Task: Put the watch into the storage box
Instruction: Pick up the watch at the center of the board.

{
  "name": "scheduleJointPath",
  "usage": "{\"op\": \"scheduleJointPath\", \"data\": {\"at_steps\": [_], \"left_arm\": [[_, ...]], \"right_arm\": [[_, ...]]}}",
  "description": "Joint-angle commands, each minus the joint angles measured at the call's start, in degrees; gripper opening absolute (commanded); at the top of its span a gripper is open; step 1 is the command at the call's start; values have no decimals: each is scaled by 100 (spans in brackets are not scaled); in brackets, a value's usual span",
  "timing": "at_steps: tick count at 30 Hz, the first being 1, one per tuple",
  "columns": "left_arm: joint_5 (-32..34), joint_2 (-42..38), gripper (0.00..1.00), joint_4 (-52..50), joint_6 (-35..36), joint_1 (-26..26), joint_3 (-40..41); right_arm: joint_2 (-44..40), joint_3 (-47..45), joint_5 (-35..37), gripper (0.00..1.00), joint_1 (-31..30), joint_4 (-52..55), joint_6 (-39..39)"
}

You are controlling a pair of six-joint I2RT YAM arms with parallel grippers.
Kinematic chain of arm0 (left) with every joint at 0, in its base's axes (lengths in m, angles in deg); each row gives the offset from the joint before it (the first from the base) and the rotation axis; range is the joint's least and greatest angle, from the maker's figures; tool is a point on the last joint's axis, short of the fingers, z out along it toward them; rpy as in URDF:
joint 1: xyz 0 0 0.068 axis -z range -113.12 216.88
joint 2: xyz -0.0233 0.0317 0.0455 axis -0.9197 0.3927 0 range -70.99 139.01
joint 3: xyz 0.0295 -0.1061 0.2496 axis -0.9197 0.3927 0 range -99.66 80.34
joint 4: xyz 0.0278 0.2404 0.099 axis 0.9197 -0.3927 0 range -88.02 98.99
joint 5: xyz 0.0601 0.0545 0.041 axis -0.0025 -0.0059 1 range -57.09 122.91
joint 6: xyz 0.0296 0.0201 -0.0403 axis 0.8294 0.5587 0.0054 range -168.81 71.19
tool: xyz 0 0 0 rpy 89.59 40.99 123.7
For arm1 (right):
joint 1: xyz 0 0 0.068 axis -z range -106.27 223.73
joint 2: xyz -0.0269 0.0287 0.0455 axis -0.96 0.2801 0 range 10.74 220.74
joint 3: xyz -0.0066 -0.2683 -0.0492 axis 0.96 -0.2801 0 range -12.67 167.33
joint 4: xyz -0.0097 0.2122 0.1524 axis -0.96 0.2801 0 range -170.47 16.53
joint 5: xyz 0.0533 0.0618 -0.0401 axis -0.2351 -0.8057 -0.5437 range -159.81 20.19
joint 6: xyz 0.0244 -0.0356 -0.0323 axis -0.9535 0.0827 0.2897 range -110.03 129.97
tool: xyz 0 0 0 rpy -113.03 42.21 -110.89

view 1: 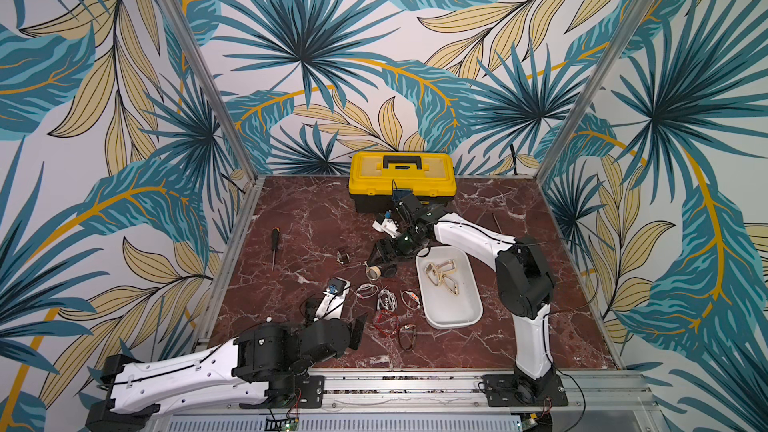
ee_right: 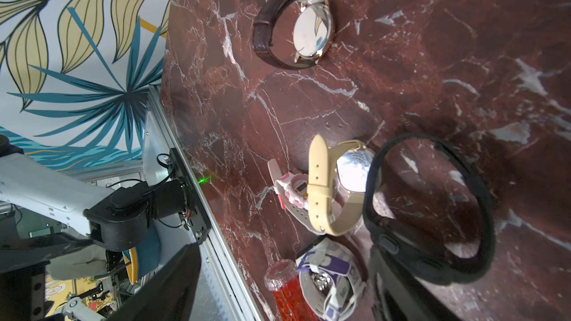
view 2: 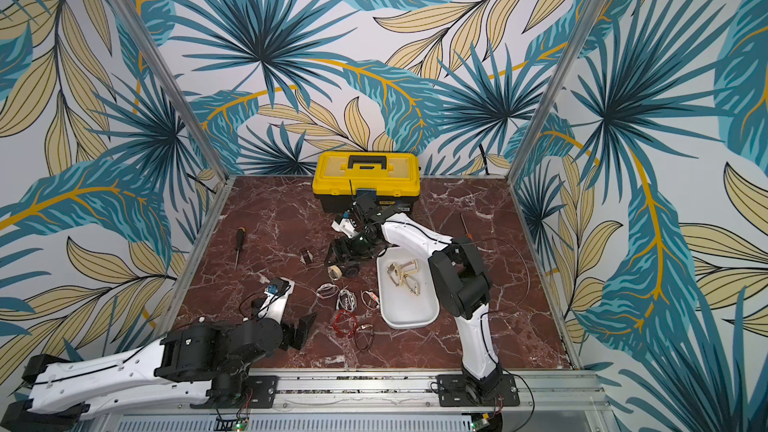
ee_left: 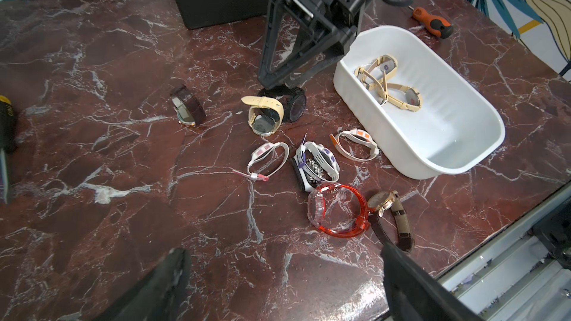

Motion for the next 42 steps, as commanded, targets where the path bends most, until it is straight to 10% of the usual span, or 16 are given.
{"op": "scheduleJointPath", "data": {"at_steps": [1,25,42], "left_arm": [[174,-225,100,160,-57,21,-98],[10,-333,100,134,-108,21,12],[106,-564,100,-85,-181,20,39]], "right_arm": [[222,181,-102,80,15,302,273],[1117,922,-332,63,3,502,379],[924,666,-976,4,-63,-3,20]]}}
